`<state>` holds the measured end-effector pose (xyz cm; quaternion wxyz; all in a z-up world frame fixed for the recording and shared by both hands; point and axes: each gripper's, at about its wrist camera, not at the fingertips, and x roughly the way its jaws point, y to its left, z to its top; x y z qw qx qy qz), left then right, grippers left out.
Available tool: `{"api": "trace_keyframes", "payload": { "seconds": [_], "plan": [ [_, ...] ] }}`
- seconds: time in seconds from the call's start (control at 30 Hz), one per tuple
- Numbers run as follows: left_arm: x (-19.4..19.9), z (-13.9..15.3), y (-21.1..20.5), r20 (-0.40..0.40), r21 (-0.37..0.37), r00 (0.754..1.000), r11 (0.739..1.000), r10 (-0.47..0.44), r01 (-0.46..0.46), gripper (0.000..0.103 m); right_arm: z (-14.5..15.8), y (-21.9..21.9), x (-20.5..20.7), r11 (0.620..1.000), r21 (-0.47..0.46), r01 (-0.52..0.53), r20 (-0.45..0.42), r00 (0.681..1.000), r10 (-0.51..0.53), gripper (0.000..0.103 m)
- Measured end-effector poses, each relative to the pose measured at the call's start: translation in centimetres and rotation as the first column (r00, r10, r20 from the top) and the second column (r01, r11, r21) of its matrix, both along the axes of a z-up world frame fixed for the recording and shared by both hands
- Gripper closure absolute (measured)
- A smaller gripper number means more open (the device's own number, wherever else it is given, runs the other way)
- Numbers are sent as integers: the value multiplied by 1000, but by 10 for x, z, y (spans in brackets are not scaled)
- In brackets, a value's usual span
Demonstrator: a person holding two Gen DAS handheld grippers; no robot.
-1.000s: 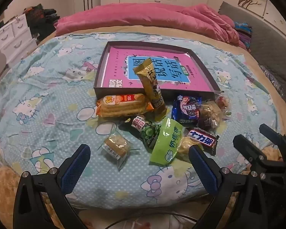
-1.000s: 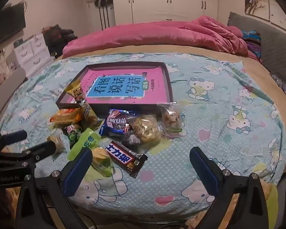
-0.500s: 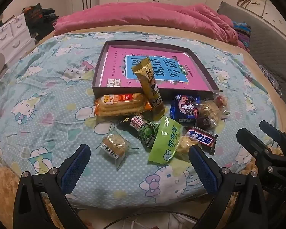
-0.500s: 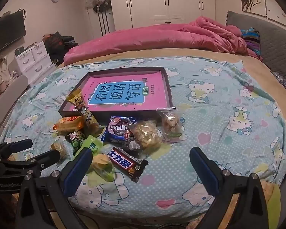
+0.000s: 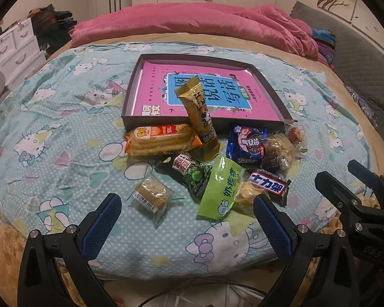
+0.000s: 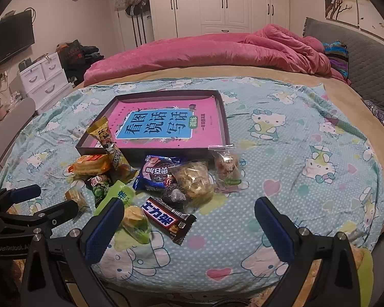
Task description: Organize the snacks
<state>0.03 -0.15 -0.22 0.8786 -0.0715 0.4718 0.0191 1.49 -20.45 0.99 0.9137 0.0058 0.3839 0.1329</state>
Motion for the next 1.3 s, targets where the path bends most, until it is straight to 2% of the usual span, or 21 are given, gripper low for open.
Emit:
{"api": "trace_keyframes", "payload": {
  "seconds": [1.3],
  "plan": [
    [1,0,2,-1,21,1000,1000,19,-19,1,-2,-2,3,1000,-11,15,-2,1000,-15,0]
  ]
}}
